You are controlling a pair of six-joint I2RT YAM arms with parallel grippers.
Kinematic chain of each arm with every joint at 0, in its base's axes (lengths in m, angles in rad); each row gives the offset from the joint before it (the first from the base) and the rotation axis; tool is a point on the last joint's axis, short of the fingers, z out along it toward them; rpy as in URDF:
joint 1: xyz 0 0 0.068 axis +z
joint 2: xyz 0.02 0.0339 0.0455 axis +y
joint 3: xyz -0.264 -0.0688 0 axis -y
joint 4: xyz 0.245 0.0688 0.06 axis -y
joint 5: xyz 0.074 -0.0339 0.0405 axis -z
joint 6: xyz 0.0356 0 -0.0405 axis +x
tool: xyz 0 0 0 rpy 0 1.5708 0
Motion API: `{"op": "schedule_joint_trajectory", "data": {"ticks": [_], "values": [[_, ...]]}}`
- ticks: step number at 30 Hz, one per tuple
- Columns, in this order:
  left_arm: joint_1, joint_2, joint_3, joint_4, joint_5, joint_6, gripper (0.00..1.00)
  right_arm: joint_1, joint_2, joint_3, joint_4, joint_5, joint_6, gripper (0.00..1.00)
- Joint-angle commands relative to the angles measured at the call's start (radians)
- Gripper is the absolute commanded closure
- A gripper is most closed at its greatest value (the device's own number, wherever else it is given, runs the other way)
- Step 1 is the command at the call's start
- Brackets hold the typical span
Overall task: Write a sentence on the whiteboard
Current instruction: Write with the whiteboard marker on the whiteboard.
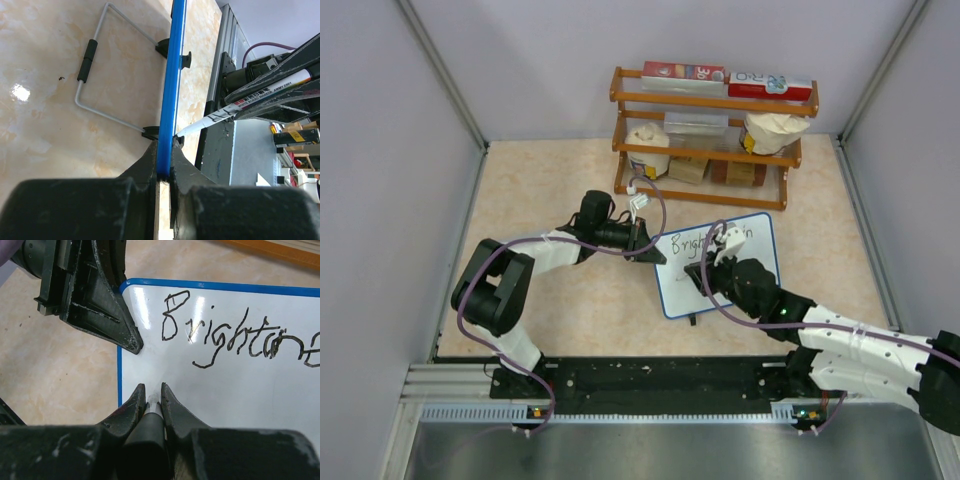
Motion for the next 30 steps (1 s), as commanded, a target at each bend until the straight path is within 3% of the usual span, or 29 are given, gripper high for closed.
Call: {"op": "schedule_joint_trajectory", "data": {"ticks": [1, 15, 30], "values": [[-0.016, 0.025, -0.021, -0.057, -0.162, 0.139, 1.00, 0.015, -0.002, 0.017, 0.000, 0.080, 0.014, 1.00], [-0.016, 0.025, -0.021, -0.056, -0.157, 0.138, 1.00, 0.015, -0.007, 0.039, -0.024, 0.177, 0.018, 1.00], [-0.016, 0.026, -0.019, -0.057, -0.160, 0.139, 1.00, 0.015, 0.027, 0.042, 0.013, 0.076, 0.015, 1.00]]}}
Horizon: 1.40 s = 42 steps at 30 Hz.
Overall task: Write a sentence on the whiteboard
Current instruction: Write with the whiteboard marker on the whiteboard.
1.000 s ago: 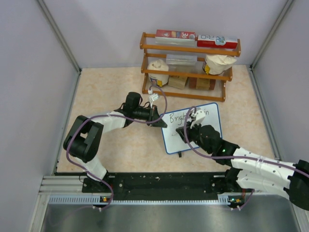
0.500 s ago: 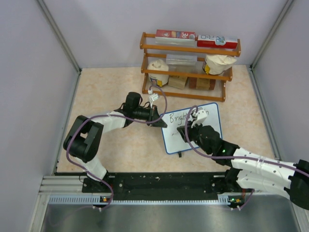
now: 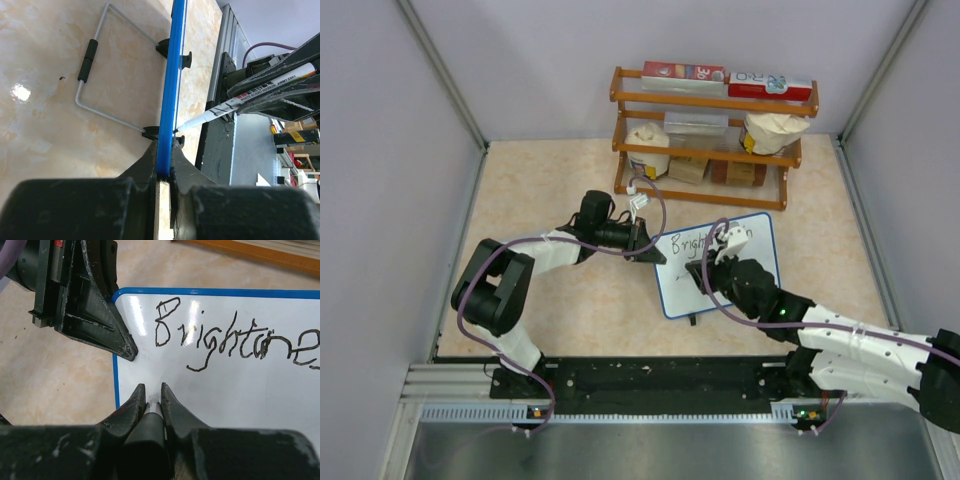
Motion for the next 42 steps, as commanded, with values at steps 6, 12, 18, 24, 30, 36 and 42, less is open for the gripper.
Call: {"op": "schedule_joint_trajectory", "data": {"ticks": [6, 12, 18, 24, 30, 36, 42], "values": [[-0.018, 0.026, -0.019, -0.059, -0.159, 0.139, 1.00, 0.003, 0.024, 0.024, 0.011, -0.025, -0.008, 1.00], [-0.018, 0.025, -0.019, -0.059, -0.161, 0.141, 1.00, 0.003, 0.030, 0.029, -0.013, -0.040, -0.010, 1.00], [-0.016, 0.025, -0.019, -0.060, -0.161, 0.141, 1.00, 0.003, 0.033, 0.019, -0.039, -0.048, 0.003, 1.00], [-0.018, 0.026, -0.019, -0.060, -0.161, 0.141, 1.00, 0.003, 0.011, 0.009, -0.058, -0.023, 0.010, 1.00], [-0.018, 0.028, -0.019, -0.060, -0.161, 0.140, 1.00, 0.004, -0.016, 0.003, -0.079, 0.009, 0.000, 1.00], [-0.018, 0.028, -0.019, -0.060, -0.161, 0.141, 1.00, 0.003, -0.015, 0.013, -0.075, 0.027, -0.005, 1.00], [-0.016, 0.026, -0.019, -0.062, -0.162, 0.143, 1.00, 0.003, -0.038, 0.039, -0.084, 0.043, -0.011, 1.00]]}}
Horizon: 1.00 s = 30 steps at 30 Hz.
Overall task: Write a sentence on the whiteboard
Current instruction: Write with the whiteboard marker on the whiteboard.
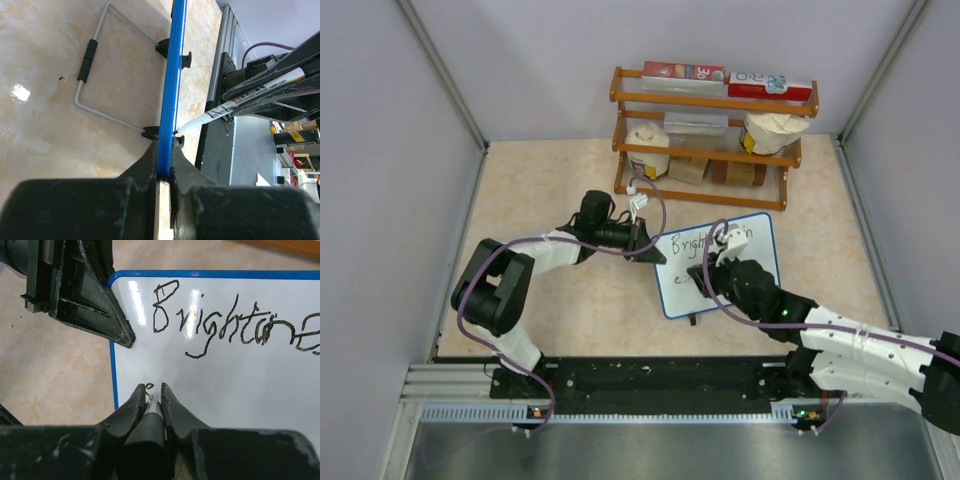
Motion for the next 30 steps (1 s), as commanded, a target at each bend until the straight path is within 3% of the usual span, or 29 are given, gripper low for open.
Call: {"op": "schedule_joint_trajectory", "data": {"ticks": [1, 7, 30], "values": [[-0.016, 0.026, -0.018, -0.062, -0.162, 0.142, 1.00, 0.003, -0.031, 0.037, -0.022, 0.075, -0.028, 1.00], [-0.018, 0.028, -0.018, -0.062, -0.162, 0.142, 1.00, 0.003, -0.090, 0.032, 0.009, 0.071, -0.049, 1.00], [-0.018, 0.036, -0.015, -0.062, -0.159, 0.141, 1.00, 0.003, -0.018, 0.063, 0.053, 0.045, -0.049, 1.00]]}}
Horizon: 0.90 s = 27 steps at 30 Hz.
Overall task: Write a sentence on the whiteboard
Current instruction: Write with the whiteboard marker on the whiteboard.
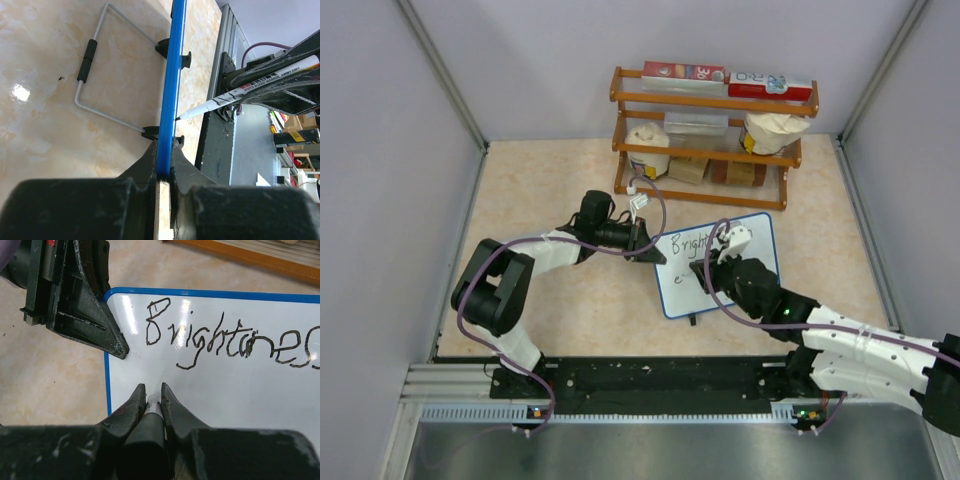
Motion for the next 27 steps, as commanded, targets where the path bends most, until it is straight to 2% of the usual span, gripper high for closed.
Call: {"op": "schedule_joint_trajectory", "data": {"ticks": [1, 27], "values": [[-0.018, 0.034, -0.015, -0.062, -0.159, 0.141, 1.00, 0.003, 0.001, 0.046, 0.054, 0.005, 0.001, 1.00], [-0.018, 0.031, -0.015, -0.065, -0.159, 0.141, 1.00, 0.003, -0.016, -0.010, -0.018, 0.004, 0.044, 1.00]]}}
